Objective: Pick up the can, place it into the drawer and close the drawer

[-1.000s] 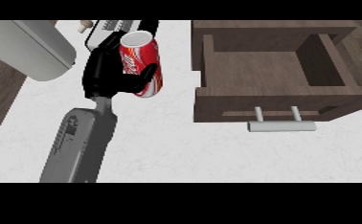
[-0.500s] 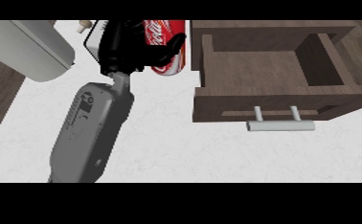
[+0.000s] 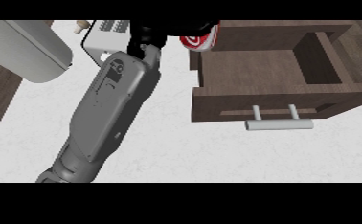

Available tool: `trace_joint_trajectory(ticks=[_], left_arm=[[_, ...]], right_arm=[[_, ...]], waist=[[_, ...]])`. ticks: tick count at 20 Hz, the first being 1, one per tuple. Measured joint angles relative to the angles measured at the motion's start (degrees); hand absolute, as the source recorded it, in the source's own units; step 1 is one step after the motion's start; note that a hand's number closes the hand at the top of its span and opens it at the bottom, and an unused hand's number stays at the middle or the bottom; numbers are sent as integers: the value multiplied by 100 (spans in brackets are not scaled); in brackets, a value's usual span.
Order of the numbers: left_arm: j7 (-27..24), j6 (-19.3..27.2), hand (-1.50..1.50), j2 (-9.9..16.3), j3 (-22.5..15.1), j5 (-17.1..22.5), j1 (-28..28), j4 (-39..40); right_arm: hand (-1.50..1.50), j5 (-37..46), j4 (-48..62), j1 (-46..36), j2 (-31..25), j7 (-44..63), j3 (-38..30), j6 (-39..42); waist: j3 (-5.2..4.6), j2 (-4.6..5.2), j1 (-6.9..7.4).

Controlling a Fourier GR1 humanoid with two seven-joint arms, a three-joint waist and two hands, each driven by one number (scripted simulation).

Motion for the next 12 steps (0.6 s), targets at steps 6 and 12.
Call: trace_joint_trajectory(ticks=[6,12], left_arm=[[-314,320,150,-1,-298,414,-667,786],[-557,494,150,-1,-472,873,-1317,1555]], right_arm=[[-150,145,167,-30,35,-152,40,78],[-150,22,23,-144,-46,45,22,-71]], waist=[[1,5,-29],[1,13,-64]])
